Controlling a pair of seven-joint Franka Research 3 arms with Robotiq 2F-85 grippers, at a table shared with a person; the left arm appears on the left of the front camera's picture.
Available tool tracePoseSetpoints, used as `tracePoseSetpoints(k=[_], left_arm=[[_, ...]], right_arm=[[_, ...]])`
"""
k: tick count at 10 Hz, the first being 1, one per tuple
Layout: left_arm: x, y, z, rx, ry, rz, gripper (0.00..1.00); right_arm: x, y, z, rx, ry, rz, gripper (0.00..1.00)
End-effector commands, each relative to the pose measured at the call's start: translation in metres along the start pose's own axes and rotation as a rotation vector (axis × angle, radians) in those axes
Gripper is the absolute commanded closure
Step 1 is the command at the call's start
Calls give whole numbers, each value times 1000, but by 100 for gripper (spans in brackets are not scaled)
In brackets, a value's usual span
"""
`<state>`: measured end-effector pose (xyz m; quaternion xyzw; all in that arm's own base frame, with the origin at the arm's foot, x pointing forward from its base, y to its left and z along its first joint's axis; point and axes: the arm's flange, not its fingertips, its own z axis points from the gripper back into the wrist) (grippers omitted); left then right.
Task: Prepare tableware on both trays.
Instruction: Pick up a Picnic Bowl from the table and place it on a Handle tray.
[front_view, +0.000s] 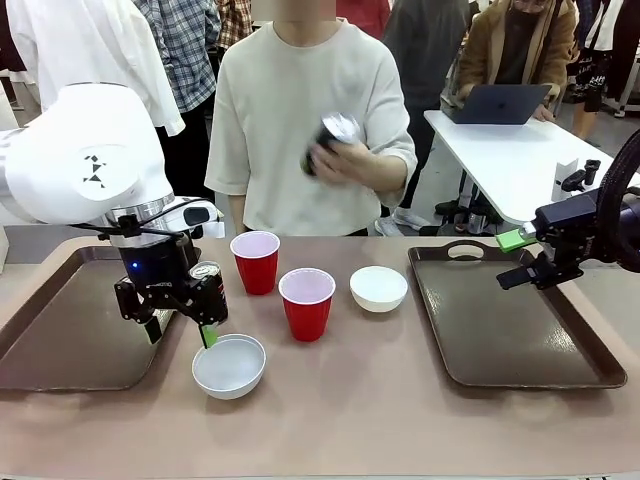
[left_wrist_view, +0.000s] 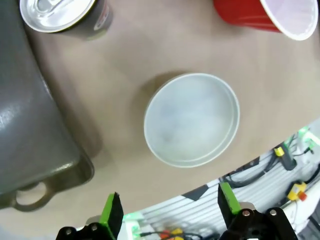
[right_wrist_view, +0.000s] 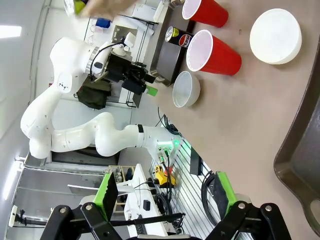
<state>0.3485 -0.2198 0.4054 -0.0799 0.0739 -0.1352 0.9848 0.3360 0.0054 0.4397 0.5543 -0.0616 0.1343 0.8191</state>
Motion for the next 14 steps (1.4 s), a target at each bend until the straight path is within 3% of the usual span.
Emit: tracePoseSetpoints(k=[1, 2, 3, 6, 9, 12, 14], left_arm=[[-1, 2, -1, 23, 14, -8, 0], [0, 0, 0, 0, 0, 0, 0], [2, -10, -10, 92, -79, 29, 0], [-2, -13, -28, 214, -269, 110, 0], [-4, -3, -50, 221, -266, 136, 0], [1, -2, -61, 118, -306, 94, 0], [6, -2, -71, 114, -296, 69, 0]], right_arm=[[0, -1, -1, 19, -8, 7, 0], [0, -1, -1, 19, -8, 7, 0], [0, -1, -1, 19, -8, 7, 0], [0, -1, -1, 19, -8, 7, 0], [0, -1, -1, 19, -8, 7, 0], [0, -1, -1, 19, -8, 7, 0], [0, -1, -1, 19, -8, 7, 0]])
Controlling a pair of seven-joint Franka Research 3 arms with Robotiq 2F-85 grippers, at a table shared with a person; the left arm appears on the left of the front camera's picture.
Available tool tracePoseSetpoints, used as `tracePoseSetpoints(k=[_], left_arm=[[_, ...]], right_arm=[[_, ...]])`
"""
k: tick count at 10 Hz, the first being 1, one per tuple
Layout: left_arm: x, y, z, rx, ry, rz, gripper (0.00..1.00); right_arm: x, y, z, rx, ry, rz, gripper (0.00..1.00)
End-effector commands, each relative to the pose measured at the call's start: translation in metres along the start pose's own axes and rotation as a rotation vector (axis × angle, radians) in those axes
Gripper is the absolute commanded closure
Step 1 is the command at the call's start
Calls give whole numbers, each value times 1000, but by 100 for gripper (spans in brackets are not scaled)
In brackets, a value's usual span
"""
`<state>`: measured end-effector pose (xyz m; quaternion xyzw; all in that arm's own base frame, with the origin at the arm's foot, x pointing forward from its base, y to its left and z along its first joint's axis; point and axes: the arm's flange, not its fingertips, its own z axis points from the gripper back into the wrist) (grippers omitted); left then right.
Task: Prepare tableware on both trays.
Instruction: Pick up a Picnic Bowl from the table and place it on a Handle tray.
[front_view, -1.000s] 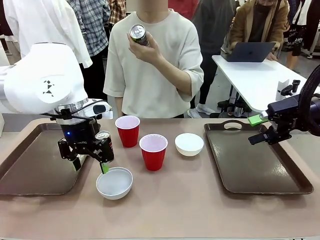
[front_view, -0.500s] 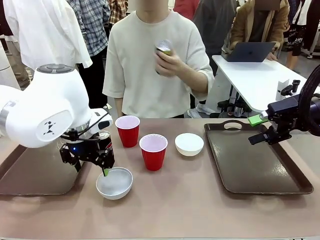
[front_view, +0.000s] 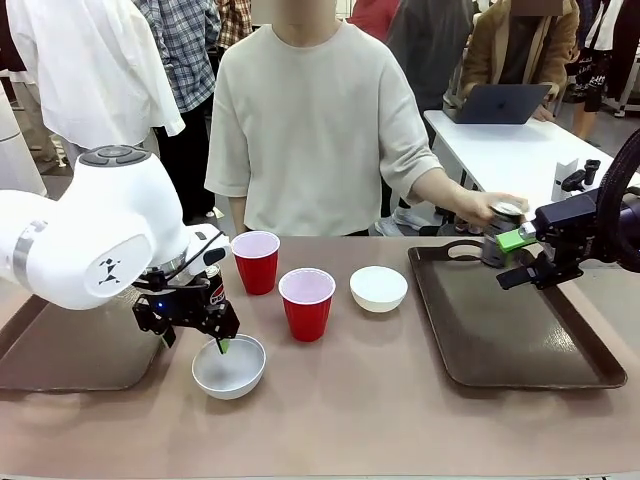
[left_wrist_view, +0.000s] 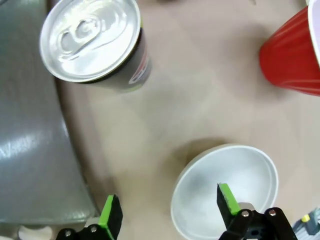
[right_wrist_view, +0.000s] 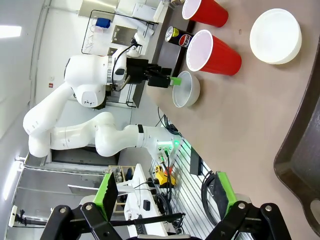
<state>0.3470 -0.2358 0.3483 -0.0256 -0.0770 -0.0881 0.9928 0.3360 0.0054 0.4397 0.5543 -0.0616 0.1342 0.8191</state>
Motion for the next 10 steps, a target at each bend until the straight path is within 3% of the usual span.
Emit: tracePoseSetpoints(k=[1, 3, 4, 6, 7, 8, 10], left_arm=[[-5, 0, -22, -28, 20, -14, 25], [-4, -2, -33, -28, 50, -14, 79], [-5, -2, -31, -35, 56, -11, 100], [-2, -2, -25, -44, 47, 2, 100], [-1, -2, -22, -46, 47, 10, 88], [0, 0, -20, -46, 54, 15, 98], [2, -2, -19, -41, 91, 39, 100]], right_arm=[[0, -1, -1, 19, -8, 7, 0], [0, -1, -1, 19, -8, 7, 0], [0, -1, -1, 19, -8, 7, 0], [0, -1, -1, 19, -8, 7, 0], [0, -1, -1, 19, -8, 7, 0], [0, -1, -1, 19, -8, 7, 0], [0, -1, -1, 19, -8, 7, 0]])
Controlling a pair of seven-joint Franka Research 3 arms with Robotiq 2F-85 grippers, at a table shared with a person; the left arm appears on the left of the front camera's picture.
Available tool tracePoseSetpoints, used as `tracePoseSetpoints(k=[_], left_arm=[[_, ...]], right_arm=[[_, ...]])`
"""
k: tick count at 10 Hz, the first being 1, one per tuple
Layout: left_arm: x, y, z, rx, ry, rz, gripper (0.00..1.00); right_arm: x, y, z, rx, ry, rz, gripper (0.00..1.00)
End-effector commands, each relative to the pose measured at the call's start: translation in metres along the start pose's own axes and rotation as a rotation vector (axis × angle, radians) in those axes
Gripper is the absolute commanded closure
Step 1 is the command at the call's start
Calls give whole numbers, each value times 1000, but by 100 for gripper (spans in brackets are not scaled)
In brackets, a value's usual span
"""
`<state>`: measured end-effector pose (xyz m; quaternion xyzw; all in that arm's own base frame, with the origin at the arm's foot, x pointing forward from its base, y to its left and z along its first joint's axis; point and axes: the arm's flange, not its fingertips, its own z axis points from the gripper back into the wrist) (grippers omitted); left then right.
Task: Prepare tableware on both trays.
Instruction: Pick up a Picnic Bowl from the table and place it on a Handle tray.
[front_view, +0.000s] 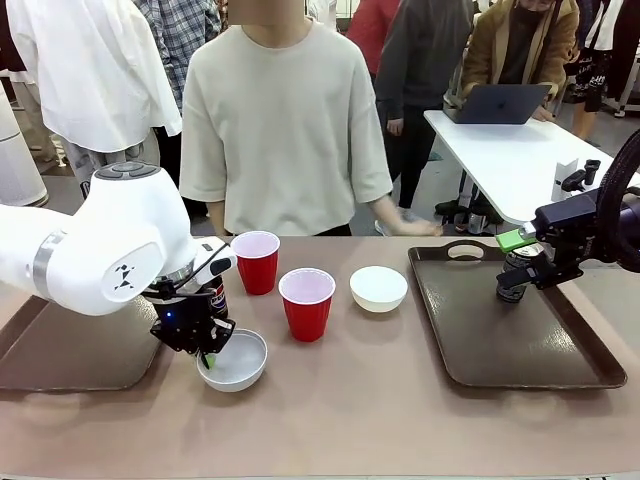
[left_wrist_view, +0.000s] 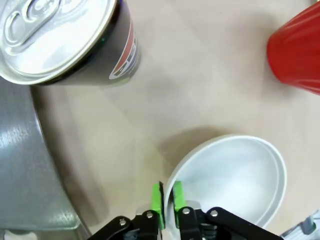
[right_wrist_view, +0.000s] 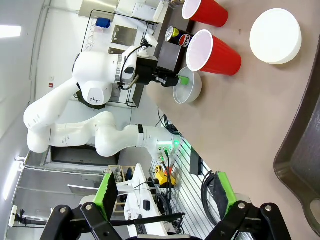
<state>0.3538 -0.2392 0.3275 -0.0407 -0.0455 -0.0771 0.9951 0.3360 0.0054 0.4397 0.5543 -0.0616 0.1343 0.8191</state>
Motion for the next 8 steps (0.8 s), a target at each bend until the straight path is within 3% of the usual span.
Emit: tracePoseSetpoints(k=[1, 2, 4, 6, 8], left_arm=[[-2, 1, 7, -4, 38, 21, 100], [0, 4, 13, 26, 85, 48, 100], [4, 17, 66, -40, 143, 92, 100], [6, 39, 130, -70, 114, 72, 100], [18, 62, 163, -98, 63, 109, 100]], right_arm=[[0, -1, -1, 19, -8, 7, 0], [0, -1, -1, 19, -8, 7, 0], [0, -1, -1, 19, -8, 7, 0], [0, -1, -1, 19, -8, 7, 0], [0, -1, -1, 19, -8, 7, 0]])
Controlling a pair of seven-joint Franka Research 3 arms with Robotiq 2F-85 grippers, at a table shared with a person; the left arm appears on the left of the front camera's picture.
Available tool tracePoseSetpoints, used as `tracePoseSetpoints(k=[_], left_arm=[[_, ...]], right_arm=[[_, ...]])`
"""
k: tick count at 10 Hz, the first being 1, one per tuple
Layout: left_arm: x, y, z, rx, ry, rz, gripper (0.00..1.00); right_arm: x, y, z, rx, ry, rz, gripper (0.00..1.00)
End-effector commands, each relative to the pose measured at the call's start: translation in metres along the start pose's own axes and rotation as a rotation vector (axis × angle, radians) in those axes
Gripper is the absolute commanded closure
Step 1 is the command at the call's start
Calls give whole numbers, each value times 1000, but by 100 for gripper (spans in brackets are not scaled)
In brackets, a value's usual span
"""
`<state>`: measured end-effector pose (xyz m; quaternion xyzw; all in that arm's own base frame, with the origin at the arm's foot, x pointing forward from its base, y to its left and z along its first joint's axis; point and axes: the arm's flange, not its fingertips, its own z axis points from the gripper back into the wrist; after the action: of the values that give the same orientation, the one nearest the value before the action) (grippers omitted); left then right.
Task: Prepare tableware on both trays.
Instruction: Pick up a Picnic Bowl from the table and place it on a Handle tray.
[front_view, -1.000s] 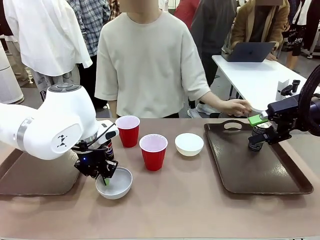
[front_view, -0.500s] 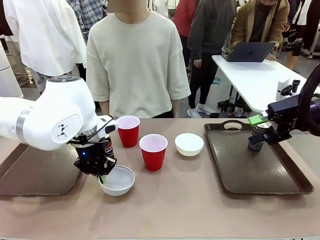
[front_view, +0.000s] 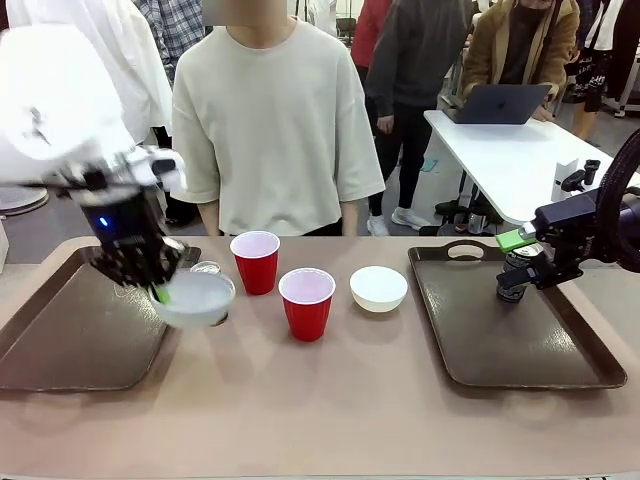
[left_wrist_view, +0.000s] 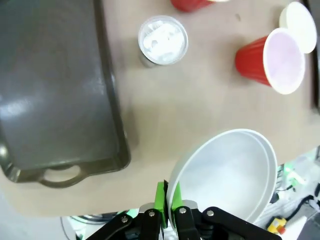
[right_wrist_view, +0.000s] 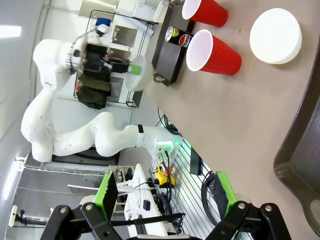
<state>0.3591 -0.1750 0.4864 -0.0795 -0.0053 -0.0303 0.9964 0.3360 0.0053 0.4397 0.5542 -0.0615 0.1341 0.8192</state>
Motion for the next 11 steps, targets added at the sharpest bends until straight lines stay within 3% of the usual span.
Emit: tracePoseSetpoints(k=[1, 2, 3, 4, 6, 9, 10, 11], left_arm=[[-2, -11, -29, 20, 30, -10, 100], [-2, -11, -29, 20, 30, -10, 100], [0, 2, 4, 1, -2, 2, 95], [2, 28, 0, 115, -18, -4, 95], [-13, 78, 13, 140, -53, -82, 95], [-19, 133, 16, 154, -67, -48, 95], [-17, 142, 8, 119, -98, -60, 95], [-17, 123, 20, 147, -63, -39, 95]], right_arm=[[0, -1, -1, 19, -8, 7, 0], [0, -1, -1, 19, -8, 7, 0], [0, -1, -1, 19, -8, 7, 0], [0, -1, -1, 19, -8, 7, 0], [0, -1, -1, 19, -8, 7, 0], [0, -1, -1, 19, -8, 7, 0], [0, -1, -1, 19, -8, 7, 0], [0, -1, -1, 19, -8, 7, 0]])
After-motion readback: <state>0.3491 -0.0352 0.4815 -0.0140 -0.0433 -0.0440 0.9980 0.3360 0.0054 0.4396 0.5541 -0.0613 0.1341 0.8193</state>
